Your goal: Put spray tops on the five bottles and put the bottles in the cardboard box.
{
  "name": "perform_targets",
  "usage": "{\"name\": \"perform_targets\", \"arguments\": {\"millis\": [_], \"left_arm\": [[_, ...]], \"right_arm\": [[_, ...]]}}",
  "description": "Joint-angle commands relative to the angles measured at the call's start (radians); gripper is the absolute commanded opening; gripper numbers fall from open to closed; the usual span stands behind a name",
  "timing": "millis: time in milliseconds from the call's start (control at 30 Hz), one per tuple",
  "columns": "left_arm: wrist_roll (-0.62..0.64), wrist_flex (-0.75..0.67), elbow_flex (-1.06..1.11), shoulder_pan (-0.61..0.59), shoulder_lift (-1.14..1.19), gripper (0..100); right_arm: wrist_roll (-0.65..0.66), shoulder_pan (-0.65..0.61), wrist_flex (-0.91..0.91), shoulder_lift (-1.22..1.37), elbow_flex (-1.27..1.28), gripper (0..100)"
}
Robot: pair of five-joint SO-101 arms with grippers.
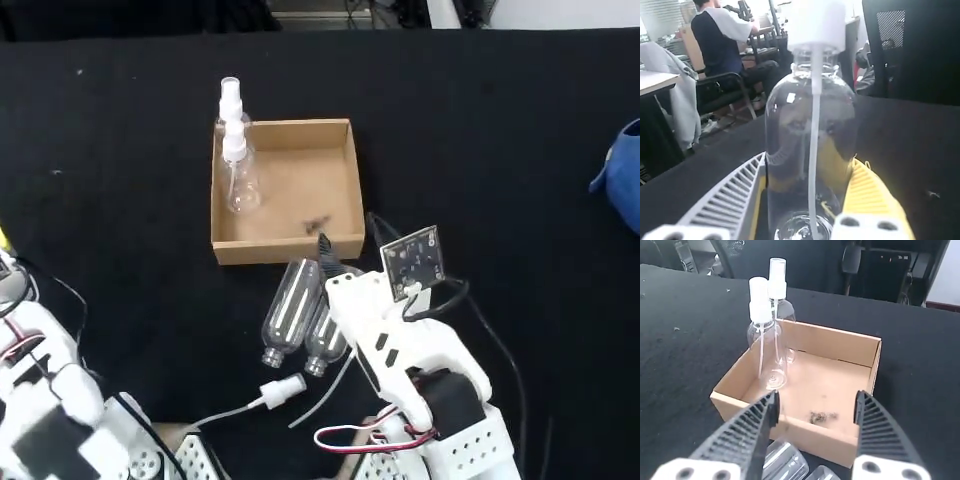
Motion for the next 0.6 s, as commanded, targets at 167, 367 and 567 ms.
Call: {"name": "perform_targets", "arguments": {"millis": [167, 367, 567], "left_arm": [[-0.008, -0.215, -0.068, -0.013, 0.224, 3], [-0.002, -0.37, -0.076, -0.012, 0.405, 3], [0.006, -0.654, -0.104, -0.035, 0.635, 3]], "right_arm": [[-0.005, 0.029, -0.003, -0.015, -0.004, 21.9], [-0.005, 0.029, -0.046, -0.015, 0.028, 21.9], [-0.005, 0.028, -0.071, -0.015, 0.048, 21.9]]}}
